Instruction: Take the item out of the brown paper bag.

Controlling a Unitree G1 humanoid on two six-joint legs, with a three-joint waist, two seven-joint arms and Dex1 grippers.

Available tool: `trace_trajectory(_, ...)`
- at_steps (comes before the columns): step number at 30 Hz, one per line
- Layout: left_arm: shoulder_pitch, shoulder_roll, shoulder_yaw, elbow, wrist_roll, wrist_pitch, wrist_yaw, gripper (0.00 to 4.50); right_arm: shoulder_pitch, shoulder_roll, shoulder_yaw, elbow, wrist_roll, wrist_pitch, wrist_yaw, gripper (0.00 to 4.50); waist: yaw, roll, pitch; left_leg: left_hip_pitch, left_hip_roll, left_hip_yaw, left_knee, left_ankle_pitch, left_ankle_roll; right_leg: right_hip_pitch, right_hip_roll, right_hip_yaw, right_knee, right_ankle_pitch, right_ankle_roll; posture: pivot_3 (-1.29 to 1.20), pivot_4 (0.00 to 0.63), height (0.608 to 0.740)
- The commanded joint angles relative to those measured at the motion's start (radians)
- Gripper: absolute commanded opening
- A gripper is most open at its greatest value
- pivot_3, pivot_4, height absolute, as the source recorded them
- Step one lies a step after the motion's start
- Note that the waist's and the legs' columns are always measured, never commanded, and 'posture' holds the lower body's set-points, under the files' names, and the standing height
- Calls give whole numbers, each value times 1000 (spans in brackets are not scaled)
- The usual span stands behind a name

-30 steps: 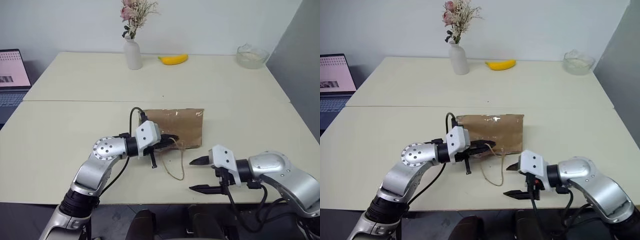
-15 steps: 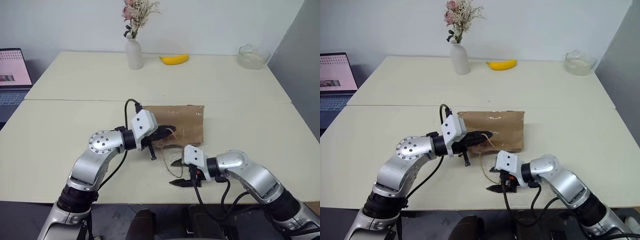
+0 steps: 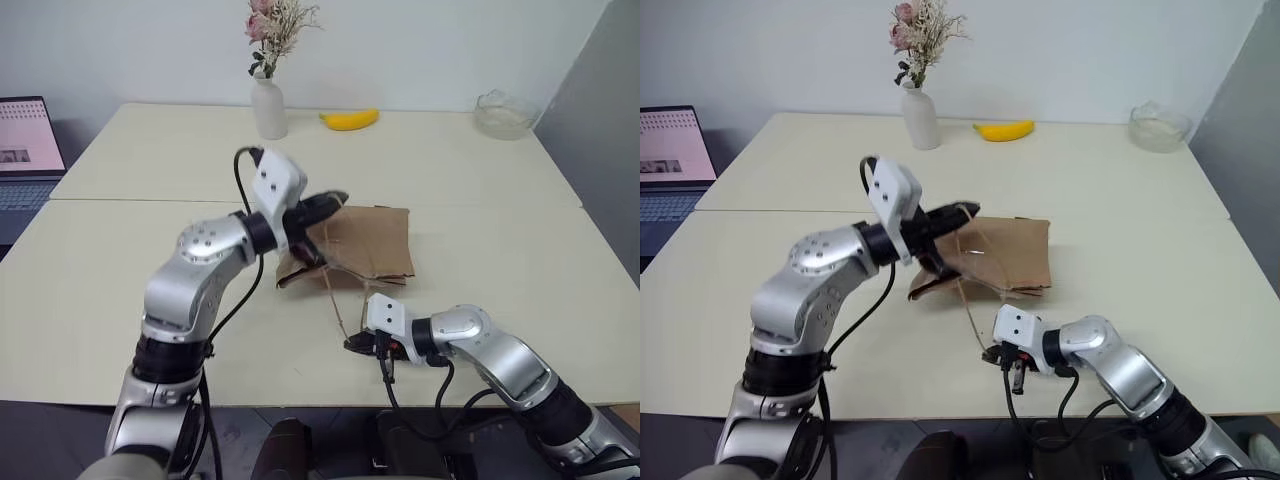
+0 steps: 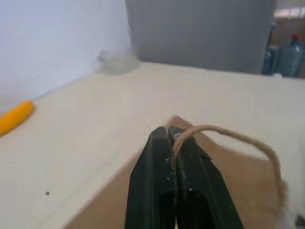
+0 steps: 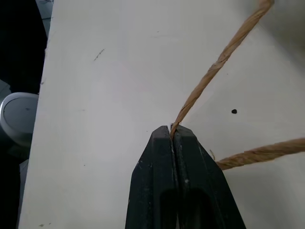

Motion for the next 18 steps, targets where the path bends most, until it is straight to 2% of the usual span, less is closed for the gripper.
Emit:
trace_trajectory(1, -122, -18, 90, 22, -36, 60, 96, 0, 9, -6, 13, 34, -44, 7, -17, 54, 0, 0, 0, 0, 0, 0, 0, 0, 0, 0, 0, 0, 0, 0, 0, 0, 150, 740)
trace_trajectory(10, -249, -18, 131, 181, -3, -9, 170, 0, 25, -27, 22, 44, -97, -29, -15, 54, 1, 0, -1, 0, 0, 0, -1, 0, 0, 0, 0, 0, 0, 0, 0, 0, 150, 740)
trace_trajectory(17, -156, -20, 86, 44, -93, 64, 90, 0, 21, -6, -44, 2, -89, -62, -55, 54, 0, 0, -1, 0, -1, 1, 0, 0, -1, 0, -3, 1, 0, 0, 0, 0, 150, 740)
trace_trajectory(18, -135, -14, 82, 14, -116, 86, 76, 0, 16, 0, -68, -15, -80, -60, -63, 217, 0, 0, -1, 0, 0, 1, 0, 0, -1, 0, -3, 1, 0, 0, 0, 0, 150, 740)
